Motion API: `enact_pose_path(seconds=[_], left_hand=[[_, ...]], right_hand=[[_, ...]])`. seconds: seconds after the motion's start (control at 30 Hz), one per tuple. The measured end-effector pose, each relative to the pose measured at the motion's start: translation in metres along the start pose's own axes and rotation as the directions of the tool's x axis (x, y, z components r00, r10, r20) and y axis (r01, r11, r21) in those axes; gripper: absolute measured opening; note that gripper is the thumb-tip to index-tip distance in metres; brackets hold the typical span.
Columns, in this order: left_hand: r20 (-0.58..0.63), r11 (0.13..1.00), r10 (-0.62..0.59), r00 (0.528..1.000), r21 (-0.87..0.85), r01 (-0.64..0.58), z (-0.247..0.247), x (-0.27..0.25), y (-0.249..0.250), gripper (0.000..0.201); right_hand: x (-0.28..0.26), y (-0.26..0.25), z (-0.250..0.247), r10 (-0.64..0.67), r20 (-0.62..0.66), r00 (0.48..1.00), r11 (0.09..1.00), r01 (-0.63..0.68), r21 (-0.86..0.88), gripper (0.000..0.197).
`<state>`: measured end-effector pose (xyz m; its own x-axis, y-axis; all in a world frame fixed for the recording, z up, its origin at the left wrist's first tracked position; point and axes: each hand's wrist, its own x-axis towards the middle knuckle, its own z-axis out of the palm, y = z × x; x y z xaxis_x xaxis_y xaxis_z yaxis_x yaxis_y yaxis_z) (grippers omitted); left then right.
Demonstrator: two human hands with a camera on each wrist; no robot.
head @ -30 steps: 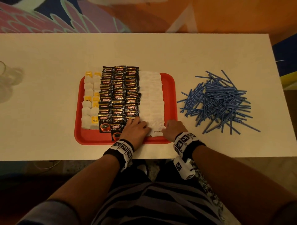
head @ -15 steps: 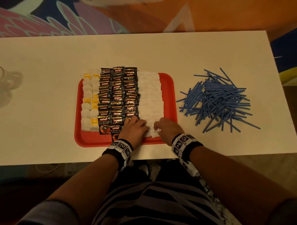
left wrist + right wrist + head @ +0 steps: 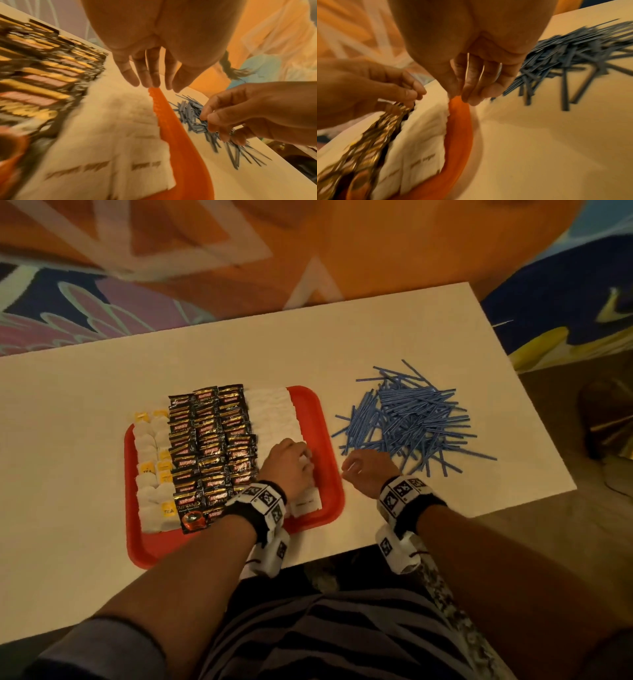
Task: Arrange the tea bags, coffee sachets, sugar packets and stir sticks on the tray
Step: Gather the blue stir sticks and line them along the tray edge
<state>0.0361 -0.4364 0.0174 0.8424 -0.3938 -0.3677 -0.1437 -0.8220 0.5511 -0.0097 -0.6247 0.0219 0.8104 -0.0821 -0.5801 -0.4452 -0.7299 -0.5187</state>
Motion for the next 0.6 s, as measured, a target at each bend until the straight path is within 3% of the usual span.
enact_pose_path(seconds=[0.13, 0.23, 0.33, 0.5, 0.6], left_hand=[[0.066, 0.999, 0.004, 0.998, 0.054, -0.007, 0.013, 0.035, 0.035, 0.026], [0.110, 0.998, -0.010, 0.994, 0.062, 0.003, 0.025, 0.059, 0.064, 0.030], [0.113, 0.980, -0.053, 0.992, 0.195, 0.031, 0.042, 0.087, 0.091, 0.053], [0.221, 0.944, -0.207, 0.953, 0.302, 0.135, 0.073, 0.123, 0.126, 0.114], [0.189, 0.922, -0.264, 0.946, 0.338, 0.190, 0.091, 0.134, 0.141, 0.111]], right_hand=[[-0.002, 0.030, -0.030, 0.077, -0.095, 0.993, 0.997, -0.075, 0.026, 0.011], [0.003, 0.057, -0.052, 0.113, -0.092, 0.989, 0.993, -0.111, 0.032, 0.016], [0.008, 0.084, -0.078, 0.112, -0.118, 0.987, 0.994, -0.111, 0.014, 0.021], [0.025, 0.134, -0.113, 0.128, -0.094, 0.987, 0.992, -0.127, 0.011, 0.015], [0.038, 0.157, -0.126, 0.145, -0.065, 0.987, 0.989, -0.143, 0.043, 0.011]])
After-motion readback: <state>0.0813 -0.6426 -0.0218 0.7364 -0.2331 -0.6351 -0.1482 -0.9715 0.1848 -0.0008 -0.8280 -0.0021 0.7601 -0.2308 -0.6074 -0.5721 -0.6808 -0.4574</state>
